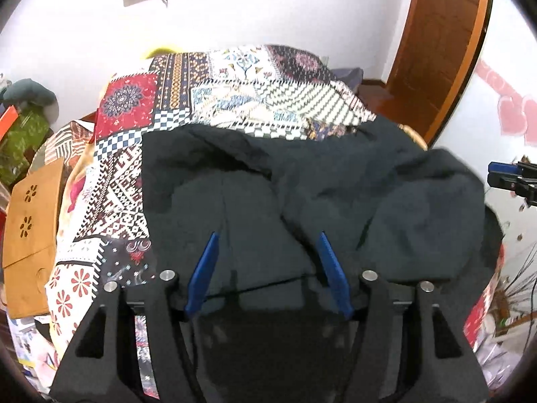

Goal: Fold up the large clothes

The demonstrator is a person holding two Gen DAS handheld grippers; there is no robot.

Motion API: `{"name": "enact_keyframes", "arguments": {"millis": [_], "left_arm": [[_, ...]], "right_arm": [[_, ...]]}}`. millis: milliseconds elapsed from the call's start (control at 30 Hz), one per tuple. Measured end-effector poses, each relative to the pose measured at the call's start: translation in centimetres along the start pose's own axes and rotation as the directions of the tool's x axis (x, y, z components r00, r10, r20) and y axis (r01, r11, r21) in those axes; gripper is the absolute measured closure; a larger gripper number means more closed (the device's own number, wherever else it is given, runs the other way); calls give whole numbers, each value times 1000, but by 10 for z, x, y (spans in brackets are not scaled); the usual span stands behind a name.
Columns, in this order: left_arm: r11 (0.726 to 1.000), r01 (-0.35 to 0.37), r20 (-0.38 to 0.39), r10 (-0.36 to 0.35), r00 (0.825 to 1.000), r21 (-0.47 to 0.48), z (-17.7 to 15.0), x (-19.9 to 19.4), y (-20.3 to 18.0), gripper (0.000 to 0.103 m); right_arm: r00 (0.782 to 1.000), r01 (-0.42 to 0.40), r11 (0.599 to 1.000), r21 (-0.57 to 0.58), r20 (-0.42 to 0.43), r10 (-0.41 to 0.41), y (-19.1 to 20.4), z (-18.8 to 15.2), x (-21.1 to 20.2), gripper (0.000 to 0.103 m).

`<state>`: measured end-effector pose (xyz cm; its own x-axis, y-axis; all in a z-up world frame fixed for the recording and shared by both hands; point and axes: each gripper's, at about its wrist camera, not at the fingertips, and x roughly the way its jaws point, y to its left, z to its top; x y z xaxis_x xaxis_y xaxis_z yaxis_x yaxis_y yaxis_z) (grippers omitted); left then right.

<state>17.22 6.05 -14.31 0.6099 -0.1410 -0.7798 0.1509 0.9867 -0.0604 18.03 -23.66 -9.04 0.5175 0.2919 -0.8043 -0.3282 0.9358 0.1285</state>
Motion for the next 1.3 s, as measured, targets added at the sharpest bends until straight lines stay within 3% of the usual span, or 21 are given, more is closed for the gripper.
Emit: {"name": "enact_keyframes", "arguments": {"millis": [100,200,367,467,533,733,867,1000,1167,1300], "left_arm": [[999,37,6,-37,999,-6,7,6,-11,37],[998,43,-16,-42,999,35,2,22,-33,36],[995,8,-86,0,996,103,-14,58,-56,34],[995,30,-162,-14,987,93,-25,81,-55,34],[996,58,-184,-45,982,68,-28,86,-50,34],[996,89,-135,-87,987,4,-11,69,-23,30],[999,13,-31,-15,999,-44,12,49,9,29],[988,-85,25,89,996,-125,39,47,55,23],[966,-144,37,156,987,-216,56,62,99,23],[962,-133,38,146,989,-239,64,82,116,24]], "right_arm": [[999,-5,1000,-2,53,5,7,6,-4,46],[997,-9,1000,-14,73,10,15,7,6,44],[999,15,999,-46,-49,-17,19,-11,60,44],[988,-7,1000,-15,-153,5,9,-27,90,44],[985,-32,999,18,-172,35,3,-31,92,44],[992,-37,999,-15,-118,35,-2,-14,61,44],[999,31,995,-97,20,-29,4,8,33,44],[992,67,991,-120,113,-53,-3,37,24,40],[990,97,993,-67,105,-90,-27,64,52,36],[992,123,992,16,18,-123,-56,81,95,36]]}}
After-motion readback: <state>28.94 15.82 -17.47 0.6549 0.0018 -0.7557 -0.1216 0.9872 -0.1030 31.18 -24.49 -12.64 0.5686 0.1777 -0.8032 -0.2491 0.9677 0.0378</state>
